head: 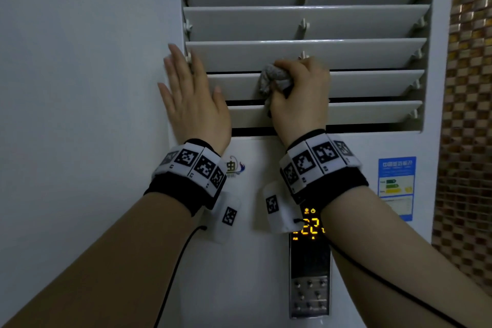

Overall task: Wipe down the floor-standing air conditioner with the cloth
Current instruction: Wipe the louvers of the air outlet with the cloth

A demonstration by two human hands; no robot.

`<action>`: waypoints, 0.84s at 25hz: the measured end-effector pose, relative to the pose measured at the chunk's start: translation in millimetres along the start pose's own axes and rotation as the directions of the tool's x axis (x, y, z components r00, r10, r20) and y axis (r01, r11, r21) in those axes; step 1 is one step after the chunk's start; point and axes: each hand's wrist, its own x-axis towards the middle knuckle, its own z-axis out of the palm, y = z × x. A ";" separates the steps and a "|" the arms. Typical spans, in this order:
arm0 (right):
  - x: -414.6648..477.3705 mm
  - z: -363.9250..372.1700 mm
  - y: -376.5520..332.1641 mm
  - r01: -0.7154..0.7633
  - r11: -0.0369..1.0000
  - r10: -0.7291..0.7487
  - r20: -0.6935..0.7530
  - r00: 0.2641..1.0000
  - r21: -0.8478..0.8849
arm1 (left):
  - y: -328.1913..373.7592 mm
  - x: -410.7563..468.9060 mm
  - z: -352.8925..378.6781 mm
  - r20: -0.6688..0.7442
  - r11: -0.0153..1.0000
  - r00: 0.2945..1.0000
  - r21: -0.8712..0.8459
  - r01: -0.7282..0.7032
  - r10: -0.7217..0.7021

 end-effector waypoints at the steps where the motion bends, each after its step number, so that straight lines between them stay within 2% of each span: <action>1: -1.6 3.6 -4.9 0.017 0.999 -0.018 0.017 1.000 0.028 | -0.4 0.5 0.1 0.002 1.000 1.000 -0.004 0.000 0.000; 4: -2.2 5.3 -7.6 0.060 0.995 -0.066 0.069 0.995 0.080 | -3.2 2.6 -0.2 0.014 1.000 1.000 -0.020 -0.002 0.002; 8: -2.6 4.6 -6.1 -0.055 0.992 0.058 -0.020 0.998 0.114 | -16.2 7.5 -5.8 0.006 0.995 1.000 -0.103 0.007 -0.007; 12: -7.4 17.7 -22.9 0.039 0.994 -0.045 0.064 0.997 0.101 | -21.5 8.5 -8.5 -0.008 0.983 1.000 -0.186 0.001 -0.003; 17: -5.7 14.2 -15.7 -0.054 0.995 0.055 -0.010 0.998 0.082 | -30.9 7.3 -10.8 0.006 0.946 1.000 -0.325 -0.001 0.004; 21: -9.3 25.4 -35.0 0.067 0.994 -0.076 0.118 0.990 0.086 | -29.9 7.5 -11.0 0.013 0.939 1.000 -0.345 0.007 -0.003</action>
